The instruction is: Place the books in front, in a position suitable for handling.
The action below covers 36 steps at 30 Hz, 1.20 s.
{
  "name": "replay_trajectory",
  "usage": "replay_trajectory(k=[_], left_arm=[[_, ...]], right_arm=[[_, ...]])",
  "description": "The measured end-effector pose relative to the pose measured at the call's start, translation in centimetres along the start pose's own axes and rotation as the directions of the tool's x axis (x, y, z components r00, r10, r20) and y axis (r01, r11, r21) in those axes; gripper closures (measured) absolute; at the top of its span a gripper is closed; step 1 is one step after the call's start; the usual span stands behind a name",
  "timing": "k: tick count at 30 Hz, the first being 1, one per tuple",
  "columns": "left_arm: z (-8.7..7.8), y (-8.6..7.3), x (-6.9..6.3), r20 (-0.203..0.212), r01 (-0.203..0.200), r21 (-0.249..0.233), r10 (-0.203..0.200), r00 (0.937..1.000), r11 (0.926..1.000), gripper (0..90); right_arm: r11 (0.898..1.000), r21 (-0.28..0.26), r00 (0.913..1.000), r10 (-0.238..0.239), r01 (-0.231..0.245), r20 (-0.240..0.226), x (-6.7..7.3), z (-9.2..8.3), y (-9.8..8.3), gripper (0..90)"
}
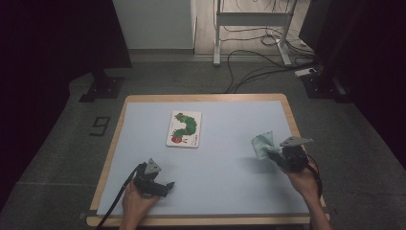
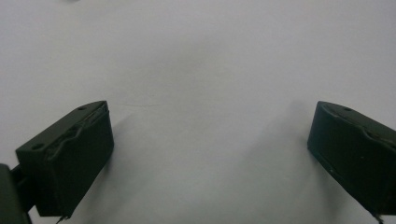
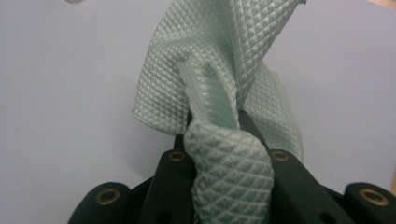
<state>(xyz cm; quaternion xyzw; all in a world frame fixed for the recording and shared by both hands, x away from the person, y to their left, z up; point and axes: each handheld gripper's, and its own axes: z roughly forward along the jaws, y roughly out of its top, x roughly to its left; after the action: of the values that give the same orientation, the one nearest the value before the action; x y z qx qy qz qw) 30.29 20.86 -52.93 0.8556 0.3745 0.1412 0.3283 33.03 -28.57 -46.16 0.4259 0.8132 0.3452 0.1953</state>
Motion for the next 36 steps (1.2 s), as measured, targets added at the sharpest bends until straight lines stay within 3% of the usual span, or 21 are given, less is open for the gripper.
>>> replay_trajectory(k=[7,17,28,31,32,33,34,36], left_arm=[[0.0,0.0,0.0,0.000,0.000,0.000,0.000,1.0000,1.0000,0.4],[0.0,0.0,0.0,0.000,0.000,-0.001,0.000,1.0000,1.0000,0.4],[0.0,0.0,0.0,0.000,0.004,0.000,-0.004,1.0000,1.0000,0.4],[0.0,0.0,0.0,0.001,0.004,-0.001,-0.004,1.0000,1.0000,0.4],[0.0,0.0,0.0,0.001,0.004,-0.001,-0.004,1.0000,1.0000,0.4],[0.0,0.0,0.0,0.001,0.004,-0.001,-0.004,1.0000,1.0000,0.4],[0.0,0.0,0.0,0.000,0.004,-0.001,-0.004,1.0000,1.0000,0.4],[0.0,0.0,0.0,0.001,0.004,0.000,-0.004,1.0000,1.0000,0.4]], right_arm=[[1.000,0.001,0.9997,0.009,-0.009,0.021,-0.1,-1.2,-1.8,78.5],[1.000,0.017,0.9986,0.011,-0.012,0.051,0.9,-1.9,-5.4,78.4],[0.998,0.066,0.9979,0.014,-0.018,0.063,1.0,-0.6,-8.3,73.0],[0.998,0.061,0.9973,0.024,-0.028,0.069,0.8,-0.7,-8.4,63.4],[0.998,0.062,0.9968,0.023,-0.028,0.076,0.8,-0.7,-8.4,58.1],[0.998,0.061,0.9970,0.020,-0.025,0.074,0.8,-0.8,-8.3,46.8],[0.998,0.061,0.9970,0.020,-0.025,0.074,0.8,-0.8,-8.3,46.8],[0.998,0.061,0.9967,0.022,-0.027,0.079,0.8,-1.0,-8.0,37.3]])
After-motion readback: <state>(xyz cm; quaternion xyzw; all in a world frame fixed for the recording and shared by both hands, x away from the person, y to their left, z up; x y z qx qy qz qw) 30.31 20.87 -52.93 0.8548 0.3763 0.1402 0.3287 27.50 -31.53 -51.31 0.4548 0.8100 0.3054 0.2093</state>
